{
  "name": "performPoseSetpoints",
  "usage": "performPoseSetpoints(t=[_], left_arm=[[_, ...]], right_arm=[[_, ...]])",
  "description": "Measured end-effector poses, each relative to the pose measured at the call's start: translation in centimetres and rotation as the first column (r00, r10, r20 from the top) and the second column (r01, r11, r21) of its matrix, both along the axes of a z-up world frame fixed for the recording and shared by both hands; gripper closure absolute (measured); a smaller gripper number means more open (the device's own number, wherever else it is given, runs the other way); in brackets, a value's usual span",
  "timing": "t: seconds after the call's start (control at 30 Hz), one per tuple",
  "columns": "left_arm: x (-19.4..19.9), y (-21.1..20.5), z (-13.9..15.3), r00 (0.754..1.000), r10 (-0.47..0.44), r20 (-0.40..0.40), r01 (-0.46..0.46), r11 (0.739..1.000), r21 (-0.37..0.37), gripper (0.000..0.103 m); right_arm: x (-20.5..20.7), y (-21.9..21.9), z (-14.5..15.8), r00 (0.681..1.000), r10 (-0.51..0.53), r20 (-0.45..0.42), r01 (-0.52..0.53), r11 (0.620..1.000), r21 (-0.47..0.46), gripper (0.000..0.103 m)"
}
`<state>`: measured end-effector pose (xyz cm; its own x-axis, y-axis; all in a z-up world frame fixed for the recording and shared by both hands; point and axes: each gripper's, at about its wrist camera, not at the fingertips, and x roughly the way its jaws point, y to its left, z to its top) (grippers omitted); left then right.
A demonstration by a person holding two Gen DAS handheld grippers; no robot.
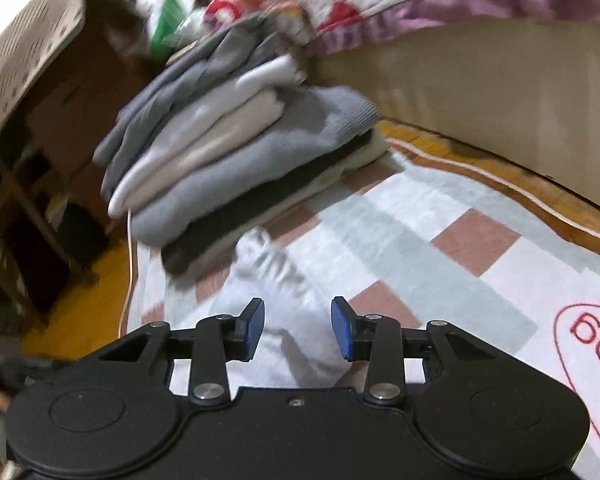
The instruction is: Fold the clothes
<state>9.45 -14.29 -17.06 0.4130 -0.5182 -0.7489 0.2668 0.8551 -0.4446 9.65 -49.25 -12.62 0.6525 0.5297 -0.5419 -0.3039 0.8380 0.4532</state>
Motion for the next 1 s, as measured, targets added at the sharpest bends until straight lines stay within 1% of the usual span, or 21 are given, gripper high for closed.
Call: performPoseSetpoints(t=[0.03,0.07,0.1,0.13,0.17,0.2,0.27,0.33,0.43,0.47,0.53,0.57,0.6,0.67,0.7,0.77,0.83,0.9,0.93,1.0], left_arm=[[-0.3,-0.1,-0.1,1.0,-0.014,0.015,0.014,1.0,0.012,0.049],[-0.8,-0.3,-0.2,0.999,-0.034,0.036,0.033,0.999,0.026,0.064],[-1.2,-0.3,-0.2,0.997,-0.052,0.049,0.05,0.998,0.042,0.07],[-1.6,-0.3,-0.3,0.996,-0.07,0.056,0.066,0.996,0.059,0.071],[-2.0,-0.4,-0.4,0.994,-0.087,0.063,0.082,0.994,0.077,0.073],[-2.3,-0.2,-0.4,0.993,-0.093,0.067,0.088,0.993,0.08,0.074],[-2.5,0.1,-0.3,0.994,-0.087,0.061,0.083,0.995,0.064,0.077],[-2.7,0.4,-0.3,0.995,-0.083,0.052,0.081,0.996,0.049,0.077],[-2.4,0.7,-0.7,0.998,-0.052,0.031,0.052,0.999,0.0,0.076],[-2.3,0.8,-0.8,0.999,-0.04,0.023,0.04,0.999,-0.017,0.074],[-2.0,0.9,-1.1,1.0,-0.016,0.006,0.016,0.999,-0.052,0.076],[-2.0,0.7,-0.9,0.999,-0.032,0.013,0.033,0.998,-0.047,0.091],[-2.0,0.1,-0.4,0.997,-0.074,0.032,0.075,0.997,-0.023,0.095],[-2.7,-1.0,1.5,0.986,-0.133,0.102,0.128,0.991,0.05,0.095],[-3.1,-1.4,2.6,0.98,-0.147,0.137,0.139,0.988,0.071,0.095],[-3.7,-1.4,4.8,0.968,-0.147,0.203,0.135,0.988,0.071,0.095],[-4.3,-1.0,6.1,0.957,-0.141,0.253,0.123,0.989,0.085,0.095],[-4.7,-0.6,5.9,0.957,-0.123,0.263,0.1,0.99,0.102,0.095],[-4.8,-0.4,5.2,0.96,-0.113,0.254,0.084,0.989,0.122,0.095],[-5.0,0.1,3.6,0.97,-0.091,0.227,0.055,0.985,0.162,0.095]], right_arm=[[-0.1,0.4,-0.2,1.0,0.014,0.0,-0.014,1.0,-0.011,0.061],[0.1,0.6,-0.6,1.0,0.01,0.005,-0.01,1.0,-0.026,0.061],[0.3,0.9,-1.0,1.0,0.004,0.009,-0.003,0.999,-0.041,0.061],[0.6,0.9,-1.6,1.0,-0.017,0.007,0.017,0.998,-0.059,0.061],[1.0,1.0,-2.2,0.999,-0.036,0.005,0.036,0.997,-0.073,0.064],[1.3,0.9,-2.8,0.999,-0.049,-0.001,0.049,0.997,-0.061,0.066],[1.8,0.8,-3.9,0.997,-0.076,-0.021,0.075,0.996,-0.051,0.068],[2.3,0.8,-4.9,0.994,-0.102,-0.04,0.101,0.994,-0.041,0.069],[2.7,0.5,-5.4,0.991,-0.122,-0.063,0.122,0.993,0.004,0.068],[2.8,0.3,-5.5,0.989,-0.126,-0.078,0.128,0.991,0.025,0.068],[2.8,-0.2,-5.6,0.986,-0.13,-0.103,0.137,0.989,0.062,0.068],[2.8,-0.4,-5.7,0.985,-0.132,-0.115,0.141,0.987,0.081,0.068],[2.9,-0.6,-5.8,0.983,-0.134,-0.124,0.146,0.985,0.094,0.068],[2.8,-0.7,-5.9,0.982,-0.138,-0.132,0.153,0.982,0.11,0.067],[2.7,-0.6,-5.8,0.982,-0.14,-0.128,0.154,0.982,0.105,0.067],[2.5,-0.2,-5.3,0.984,-0.141,-0.107,0.15,0.985,0.082,0.063],[2.1,0.2,-4.6,0.987,-0.141,-0.073,0.145,0.988,0.053,0.063],[1.8,0.6,-3.8,0.987,-0.146,-0.063,0.15,0.987,0.053,0.062],[1.7,0.8,-3.4,0.987,-0.148,-0.063,0.152,0.987,0.057,0.061],[1.3,1.5,-2.6,0.99,-0.136,-0.026,0.137,0.989,0.054,0.061]])
